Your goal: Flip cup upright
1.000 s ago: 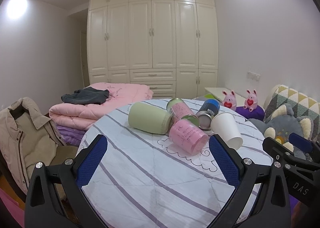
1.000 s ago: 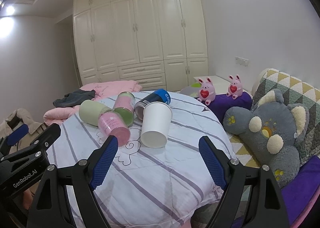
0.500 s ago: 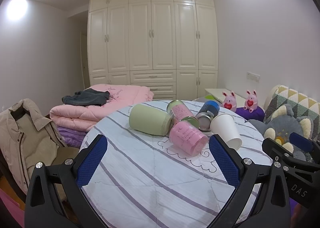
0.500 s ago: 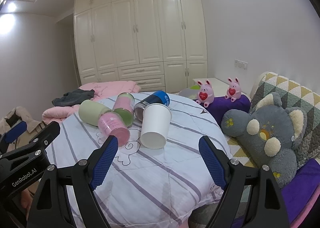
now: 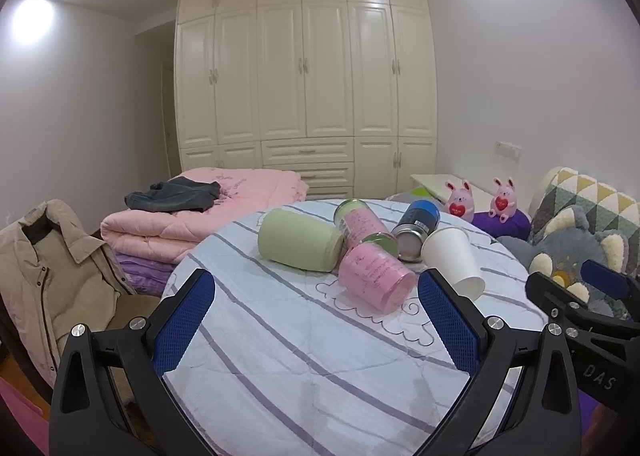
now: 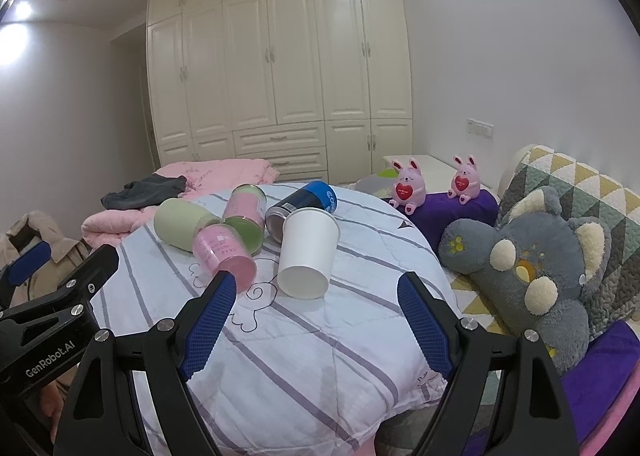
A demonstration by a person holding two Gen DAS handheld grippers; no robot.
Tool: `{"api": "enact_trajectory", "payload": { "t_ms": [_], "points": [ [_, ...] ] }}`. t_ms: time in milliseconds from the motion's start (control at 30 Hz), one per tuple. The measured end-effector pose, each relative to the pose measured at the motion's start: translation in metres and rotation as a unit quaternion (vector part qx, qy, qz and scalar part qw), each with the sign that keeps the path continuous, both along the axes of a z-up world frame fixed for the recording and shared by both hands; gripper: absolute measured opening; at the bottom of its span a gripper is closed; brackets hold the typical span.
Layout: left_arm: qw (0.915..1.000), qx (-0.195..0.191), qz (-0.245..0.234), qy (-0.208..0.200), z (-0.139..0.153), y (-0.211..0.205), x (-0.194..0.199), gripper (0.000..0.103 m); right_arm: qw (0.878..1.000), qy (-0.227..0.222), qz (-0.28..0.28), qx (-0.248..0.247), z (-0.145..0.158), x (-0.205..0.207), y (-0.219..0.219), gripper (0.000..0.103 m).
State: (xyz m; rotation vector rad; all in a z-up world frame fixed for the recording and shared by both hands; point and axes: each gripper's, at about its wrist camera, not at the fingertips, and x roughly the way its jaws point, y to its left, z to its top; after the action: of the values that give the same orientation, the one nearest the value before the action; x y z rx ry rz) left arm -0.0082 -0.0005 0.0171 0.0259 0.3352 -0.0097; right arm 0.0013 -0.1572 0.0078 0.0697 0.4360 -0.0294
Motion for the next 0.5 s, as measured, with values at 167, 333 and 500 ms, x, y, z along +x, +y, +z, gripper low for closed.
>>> {"api": "enact_trajectory", "payload": {
  "t_ms": [167, 333, 500],
  "points": [
    [1.0, 0.006, 0.006, 0.004, 0.001, 0.0, 0.007, 0.103, 1.0, 0.006, 0.004, -0.01, 0.002, 0.007, 0.002, 0.084],
    [0.9997, -0.001, 0.013, 0.019, 0.003, 0.004, 0.021, 0.103, 1.0, 0.018, 0.015, -0.012, 0.004, 0.019, 0.004, 0.084],
    [0.9988, -0.003, 0.025, 0.041, 0.002, 0.01, 0.036, 0.103, 0.998, 0.036, 0.047, -0.03, 0.007, 0.035, 0.013, 0.084]
  ]
}}
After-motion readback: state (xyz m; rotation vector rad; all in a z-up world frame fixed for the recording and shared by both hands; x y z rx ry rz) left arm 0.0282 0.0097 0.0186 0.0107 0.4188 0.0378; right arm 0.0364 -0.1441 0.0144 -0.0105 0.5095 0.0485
